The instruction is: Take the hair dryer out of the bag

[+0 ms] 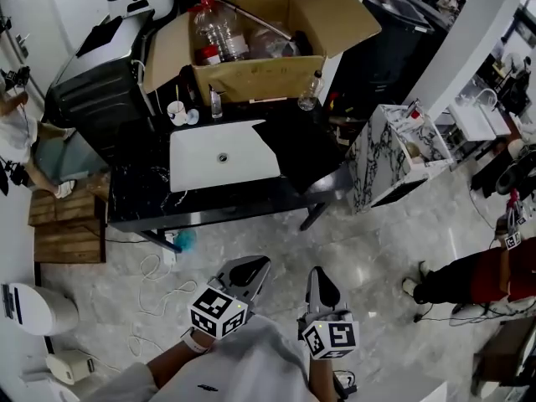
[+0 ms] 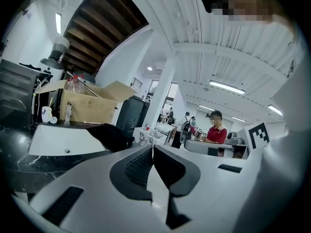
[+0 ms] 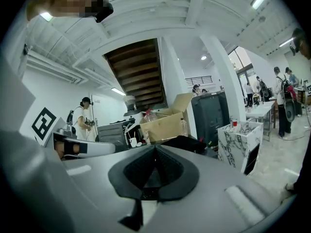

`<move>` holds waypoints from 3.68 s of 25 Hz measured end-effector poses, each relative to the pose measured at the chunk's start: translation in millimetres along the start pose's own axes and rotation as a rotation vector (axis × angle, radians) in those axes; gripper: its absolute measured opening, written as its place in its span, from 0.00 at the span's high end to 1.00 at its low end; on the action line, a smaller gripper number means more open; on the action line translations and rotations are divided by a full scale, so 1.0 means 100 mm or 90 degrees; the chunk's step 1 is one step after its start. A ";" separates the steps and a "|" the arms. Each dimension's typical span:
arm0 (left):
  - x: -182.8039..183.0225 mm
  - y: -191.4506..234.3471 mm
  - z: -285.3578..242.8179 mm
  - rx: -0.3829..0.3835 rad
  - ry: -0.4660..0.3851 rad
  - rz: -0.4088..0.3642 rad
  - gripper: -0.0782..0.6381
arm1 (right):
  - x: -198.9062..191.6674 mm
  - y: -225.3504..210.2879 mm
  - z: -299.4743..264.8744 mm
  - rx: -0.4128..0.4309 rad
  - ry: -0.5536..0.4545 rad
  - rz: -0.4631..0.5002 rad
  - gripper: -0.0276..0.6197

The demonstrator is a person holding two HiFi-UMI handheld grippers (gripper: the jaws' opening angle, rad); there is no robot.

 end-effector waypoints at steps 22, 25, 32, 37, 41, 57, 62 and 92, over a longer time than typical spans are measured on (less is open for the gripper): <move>0.45 1.03 -1.03 -0.030 0.073 -0.005 0.87 | 0.19 -0.62 -1.18 -0.074 0.026 -0.016 0.94; 0.60 1.09 -1.24 -0.015 0.069 0.003 0.87 | 0.30 -0.82 -1.39 -0.057 0.029 -0.011 0.94; 0.88 1.17 -1.81 0.009 0.084 0.001 0.87 | 0.54 -1.27 -1.87 -0.019 0.037 -0.015 0.94; 1.10 1.21 -2.15 0.029 0.086 -0.005 0.87 | 0.67 -1.56 -2.14 0.010 0.043 -0.002 0.94; 1.20 1.20 -2.36 0.050 0.090 -0.005 0.87 | 0.85 -1.79 -2.26 0.024 0.031 0.006 0.94; 1.28 1.38 -2.74 0.038 0.126 -0.014 0.87 | 0.89 -2.05 -2.61 0.012 0.038 -0.030 0.94; 1.14 1.36 -2.88 0.019 0.159 -0.018 0.81 | 0.80 -2.08 -2.64 0.000 0.052 -0.037 0.94; 0.24 1.66 -4.13 0.055 0.345 -0.159 0.60 | 0.18 -2.68 -3.04 -0.032 0.117 -0.067 0.94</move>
Point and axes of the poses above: the fingertips, and each gripper's own axes: z backward along the fingers, y to its left, x out of its top, the point moved 2 cm from there along z, backward along the fingers, and after that the axes turned 8 degrees about y, right-handed, at the moved point
